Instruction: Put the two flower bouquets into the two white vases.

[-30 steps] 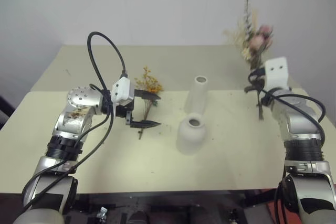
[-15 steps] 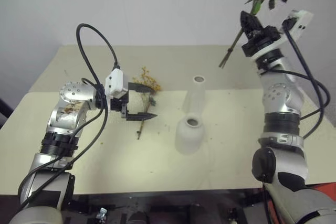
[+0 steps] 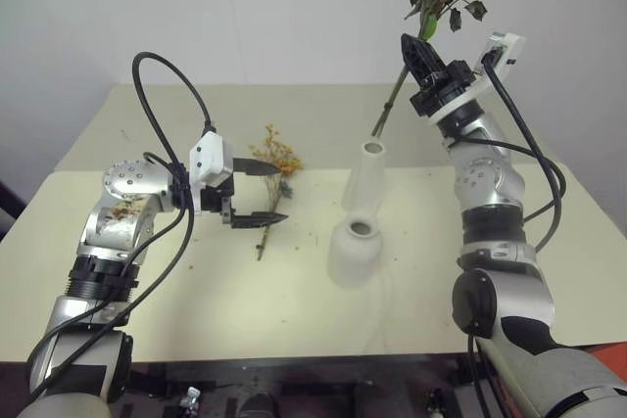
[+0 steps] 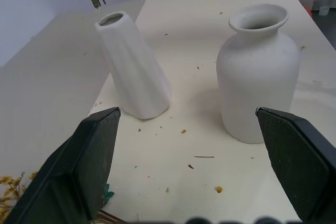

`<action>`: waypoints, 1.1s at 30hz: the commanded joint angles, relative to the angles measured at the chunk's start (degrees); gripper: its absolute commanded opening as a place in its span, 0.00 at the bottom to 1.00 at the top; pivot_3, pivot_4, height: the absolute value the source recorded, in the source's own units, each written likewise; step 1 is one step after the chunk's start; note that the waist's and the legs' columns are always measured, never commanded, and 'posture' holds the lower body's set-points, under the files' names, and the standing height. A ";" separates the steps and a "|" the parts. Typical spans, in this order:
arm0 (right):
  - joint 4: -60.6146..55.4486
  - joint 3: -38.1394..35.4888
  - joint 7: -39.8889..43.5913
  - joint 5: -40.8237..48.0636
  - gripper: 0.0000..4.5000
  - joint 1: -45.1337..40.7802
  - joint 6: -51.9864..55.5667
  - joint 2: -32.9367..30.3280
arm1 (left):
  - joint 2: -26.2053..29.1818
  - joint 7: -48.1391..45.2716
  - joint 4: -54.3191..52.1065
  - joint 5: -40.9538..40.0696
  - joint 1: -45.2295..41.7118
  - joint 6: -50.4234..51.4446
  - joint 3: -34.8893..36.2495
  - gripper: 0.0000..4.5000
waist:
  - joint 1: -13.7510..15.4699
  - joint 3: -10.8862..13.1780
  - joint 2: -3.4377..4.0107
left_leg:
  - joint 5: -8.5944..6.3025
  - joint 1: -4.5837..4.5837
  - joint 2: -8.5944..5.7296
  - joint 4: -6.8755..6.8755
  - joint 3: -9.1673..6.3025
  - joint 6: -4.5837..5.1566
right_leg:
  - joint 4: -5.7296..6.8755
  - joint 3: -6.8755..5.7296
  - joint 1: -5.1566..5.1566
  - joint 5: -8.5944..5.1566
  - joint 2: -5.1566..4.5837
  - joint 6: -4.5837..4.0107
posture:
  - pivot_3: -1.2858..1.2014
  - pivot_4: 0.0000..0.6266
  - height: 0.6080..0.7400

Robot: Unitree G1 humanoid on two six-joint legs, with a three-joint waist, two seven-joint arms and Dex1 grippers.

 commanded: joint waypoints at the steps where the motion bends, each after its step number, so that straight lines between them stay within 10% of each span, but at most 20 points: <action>1: -2.33 0.64 0.35 0.20 0.05 -1.17 -0.99 -0.06 | 0.57 0.57 -1.90 -0.77 -0.20 0.34 1.43 1.00 | -0.09 0.00 0.00 | 0.00 0.00 0.00 0.00 0.00 0.00 | 0.01 0.00 -0.01 0.00 0.00 0.00 | 0.52 0.24 1.00; 33: -1.79 4.54 4.78 -2.35 0.05 7.62 -7.39 2.43 | 1.79 1.47 -4.58 -1.43 2.10 1.31 2.38 1.00 | -0.03 0.01 0.01 | 0.00 0.00 0.00 0.00 0.00 0.00 | 0.00 0.00 -0.01 0.00 0.01 0.00 | 0.52 0.24 1.00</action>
